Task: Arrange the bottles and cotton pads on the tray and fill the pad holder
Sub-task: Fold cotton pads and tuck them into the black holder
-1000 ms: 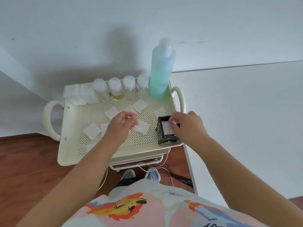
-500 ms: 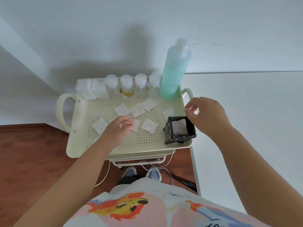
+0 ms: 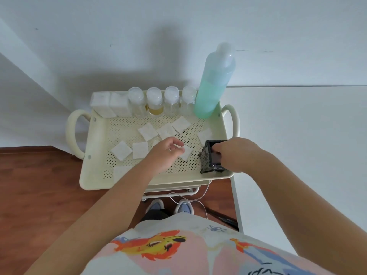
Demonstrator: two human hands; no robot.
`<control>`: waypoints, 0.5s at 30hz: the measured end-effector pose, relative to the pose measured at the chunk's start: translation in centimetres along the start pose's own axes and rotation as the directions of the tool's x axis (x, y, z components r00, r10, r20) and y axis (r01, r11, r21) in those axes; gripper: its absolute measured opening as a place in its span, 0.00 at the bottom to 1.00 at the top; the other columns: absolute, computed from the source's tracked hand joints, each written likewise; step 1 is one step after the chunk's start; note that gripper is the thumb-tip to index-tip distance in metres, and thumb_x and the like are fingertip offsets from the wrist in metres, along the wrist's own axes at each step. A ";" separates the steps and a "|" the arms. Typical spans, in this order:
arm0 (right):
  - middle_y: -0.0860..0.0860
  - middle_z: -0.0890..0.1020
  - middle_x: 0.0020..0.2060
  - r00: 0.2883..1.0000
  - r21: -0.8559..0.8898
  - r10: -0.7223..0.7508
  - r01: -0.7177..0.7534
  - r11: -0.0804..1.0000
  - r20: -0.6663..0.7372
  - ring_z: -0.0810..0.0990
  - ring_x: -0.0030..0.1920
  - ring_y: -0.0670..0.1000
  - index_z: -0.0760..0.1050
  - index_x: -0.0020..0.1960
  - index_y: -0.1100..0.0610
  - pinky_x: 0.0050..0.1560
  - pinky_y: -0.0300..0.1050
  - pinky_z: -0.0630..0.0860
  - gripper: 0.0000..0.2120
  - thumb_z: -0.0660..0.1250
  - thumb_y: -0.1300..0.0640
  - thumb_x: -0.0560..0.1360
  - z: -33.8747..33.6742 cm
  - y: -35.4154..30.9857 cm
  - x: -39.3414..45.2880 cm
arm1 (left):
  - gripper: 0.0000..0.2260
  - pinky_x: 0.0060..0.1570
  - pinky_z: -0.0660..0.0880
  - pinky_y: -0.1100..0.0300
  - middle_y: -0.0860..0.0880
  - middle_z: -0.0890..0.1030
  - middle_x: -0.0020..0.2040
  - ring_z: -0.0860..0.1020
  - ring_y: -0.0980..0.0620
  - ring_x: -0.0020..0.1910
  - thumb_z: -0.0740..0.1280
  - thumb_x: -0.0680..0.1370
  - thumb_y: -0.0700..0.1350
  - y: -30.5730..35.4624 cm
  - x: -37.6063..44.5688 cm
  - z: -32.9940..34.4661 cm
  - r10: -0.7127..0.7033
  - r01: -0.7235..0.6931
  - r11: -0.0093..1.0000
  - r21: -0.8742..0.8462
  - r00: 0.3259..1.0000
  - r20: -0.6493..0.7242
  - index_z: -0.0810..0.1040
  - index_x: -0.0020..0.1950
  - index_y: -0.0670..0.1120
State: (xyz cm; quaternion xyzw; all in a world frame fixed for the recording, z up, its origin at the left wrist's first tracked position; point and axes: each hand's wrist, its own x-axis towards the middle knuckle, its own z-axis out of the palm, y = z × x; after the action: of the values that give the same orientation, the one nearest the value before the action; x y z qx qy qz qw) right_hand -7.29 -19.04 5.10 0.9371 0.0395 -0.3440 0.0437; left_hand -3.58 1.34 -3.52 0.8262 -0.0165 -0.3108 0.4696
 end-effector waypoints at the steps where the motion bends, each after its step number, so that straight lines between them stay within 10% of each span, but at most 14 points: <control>1: 0.48 0.74 0.37 1.000 -0.033 0.001 -0.001 0.999 -0.006 0.75 0.39 0.53 0.68 0.43 0.50 0.38 0.46 0.73 0.07 0.55 0.61 0.75 0.0 -0.2 0.2 | 0.06 0.38 0.71 0.61 0.54 0.80 0.45 0.80 0.55 0.43 0.65 0.75 0.55 -0.1 0.2 0.1 -0.007 0.007 1.000 -0.012 1.000 0.002 0.77 0.51 0.60; 6: 0.49 0.80 0.48 1.000 0.250 -0.013 0.016 0.968 -0.013 0.79 0.48 0.54 0.78 0.52 0.47 0.49 0.48 0.78 0.14 0.57 0.59 0.76 -1.4 1.2 -0.1 | 0.06 0.38 0.71 0.60 0.54 0.79 0.47 0.80 0.54 0.44 0.65 0.76 0.54 -0.7 1.7 0.0 -0.003 0.002 1.000 0.025 1.000 0.005 0.76 0.52 0.59; 9: 0.48 0.81 0.41 0.961 0.447 0.077 0.053 0.893 -0.267 0.80 0.42 0.53 0.79 0.42 0.45 0.47 0.47 0.78 0.16 0.56 0.61 0.72 -3.8 3.1 0.4 | 0.06 0.38 0.70 0.61 0.56 0.78 0.52 0.78 0.56 0.44 0.65 0.78 0.50 -1.4 2.9 0.2 0.040 -0.039 0.989 0.144 0.999 -0.003 0.75 0.54 0.57; 12: 0.47 0.82 0.40 0.909 0.384 0.051 0.123 0.915 -0.413 0.78 0.43 0.53 0.79 0.39 0.45 0.46 0.46 0.75 0.15 0.58 0.62 0.72 -5.4 3.2 3.5 | 0.11 0.50 0.69 0.59 0.51 0.73 0.60 0.74 0.52 0.54 0.66 0.78 0.46 -2.0 4.2 0.9 0.150 -0.142 0.904 0.403 0.989 0.012 0.76 0.60 0.53; 15: 0.50 0.80 0.57 0.966 0.194 -0.051 0.103 0.976 -0.254 0.77 0.56 0.53 0.80 0.53 0.48 0.59 0.47 0.71 0.17 0.60 0.65 0.74 -4.5 1.7 8.2 | 0.15 0.53 0.71 0.55 0.47 0.71 0.65 0.71 0.46 0.60 0.66 0.78 0.45 -2.0 5.2 1.7 0.252 -0.221 0.771 0.598 0.967 0.032 0.75 0.64 0.49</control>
State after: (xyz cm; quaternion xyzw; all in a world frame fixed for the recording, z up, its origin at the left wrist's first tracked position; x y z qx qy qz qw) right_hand 1.97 -19.88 3.33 0.9698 0.0455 -0.2284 -0.0723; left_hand -0.77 -0.47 -8.32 0.9304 -0.2054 -0.2078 0.2214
